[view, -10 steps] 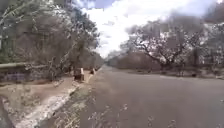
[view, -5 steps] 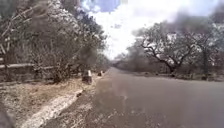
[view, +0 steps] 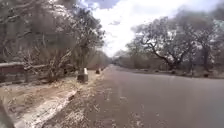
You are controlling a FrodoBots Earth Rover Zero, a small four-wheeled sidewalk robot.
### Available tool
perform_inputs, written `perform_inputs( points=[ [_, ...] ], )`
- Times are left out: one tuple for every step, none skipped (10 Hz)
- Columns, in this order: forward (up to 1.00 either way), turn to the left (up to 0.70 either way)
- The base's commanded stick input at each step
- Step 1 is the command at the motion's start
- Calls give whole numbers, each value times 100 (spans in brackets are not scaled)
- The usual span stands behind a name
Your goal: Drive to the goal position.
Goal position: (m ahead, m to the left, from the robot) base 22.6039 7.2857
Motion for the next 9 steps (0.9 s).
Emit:
perform_inputs(
  points=[
    [70, 0],
    [70, 0],
    [70, 0],
    [70, 0],
    [70, 0],
    [70, 0],
    [70, 0],
    [70, 0],
    [70, 0]
  ],
)
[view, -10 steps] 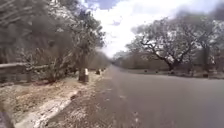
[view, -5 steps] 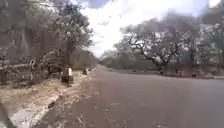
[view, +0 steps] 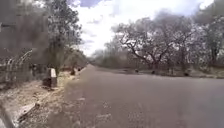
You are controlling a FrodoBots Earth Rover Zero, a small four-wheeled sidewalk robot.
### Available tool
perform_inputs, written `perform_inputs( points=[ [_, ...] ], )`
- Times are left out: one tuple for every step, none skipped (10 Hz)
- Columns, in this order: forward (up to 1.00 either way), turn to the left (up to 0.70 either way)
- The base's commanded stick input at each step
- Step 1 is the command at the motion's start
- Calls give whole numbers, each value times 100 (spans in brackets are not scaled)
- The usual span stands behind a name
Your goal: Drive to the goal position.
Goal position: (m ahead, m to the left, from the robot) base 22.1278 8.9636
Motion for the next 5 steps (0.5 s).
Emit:
perform_inputs(
  points=[
    [70, 0],
    [70, 0],
    [70, 0],
    [70, 0],
    [70, 0]
  ],
)
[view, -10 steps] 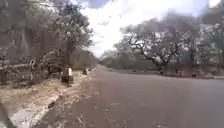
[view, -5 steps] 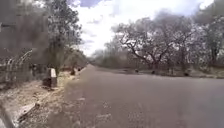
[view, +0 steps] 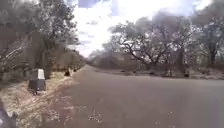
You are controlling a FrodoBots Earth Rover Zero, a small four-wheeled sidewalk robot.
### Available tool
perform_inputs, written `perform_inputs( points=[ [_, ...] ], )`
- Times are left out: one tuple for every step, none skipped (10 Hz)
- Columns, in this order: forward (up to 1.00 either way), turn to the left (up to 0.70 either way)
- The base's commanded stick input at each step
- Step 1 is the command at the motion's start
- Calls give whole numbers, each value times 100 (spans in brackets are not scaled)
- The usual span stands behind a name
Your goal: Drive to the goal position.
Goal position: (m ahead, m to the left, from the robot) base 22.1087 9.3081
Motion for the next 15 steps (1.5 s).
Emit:
perform_inputs(
  points=[
    [70, 0],
    [70, 0],
    [70, 0],
    [70, 0],
    [70, 0],
    [70, 0],
    [70, 0],
    [70, 0],
    [70, 0],
    [70, 0],
    [70, 0],
    [70, 0],
    [70, 0],
    [70, 0],
    [70, 0]
  ],
)
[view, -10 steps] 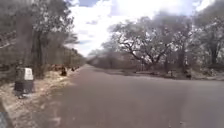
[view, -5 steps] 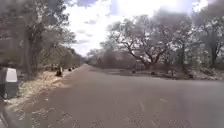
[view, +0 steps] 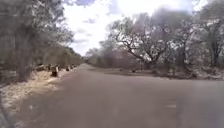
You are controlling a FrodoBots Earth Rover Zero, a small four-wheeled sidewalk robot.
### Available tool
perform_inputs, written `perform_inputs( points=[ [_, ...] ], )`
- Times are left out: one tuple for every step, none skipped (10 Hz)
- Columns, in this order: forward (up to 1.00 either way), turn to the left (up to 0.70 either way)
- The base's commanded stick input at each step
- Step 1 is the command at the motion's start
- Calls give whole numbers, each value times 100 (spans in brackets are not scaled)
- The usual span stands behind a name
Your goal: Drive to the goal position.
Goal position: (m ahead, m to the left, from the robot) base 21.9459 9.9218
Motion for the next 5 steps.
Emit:
perform_inputs(
  points=[
    [70, 0],
    [70, 0],
    [70, 0],
    [70, 13],
    [70, 29]
  ],
)
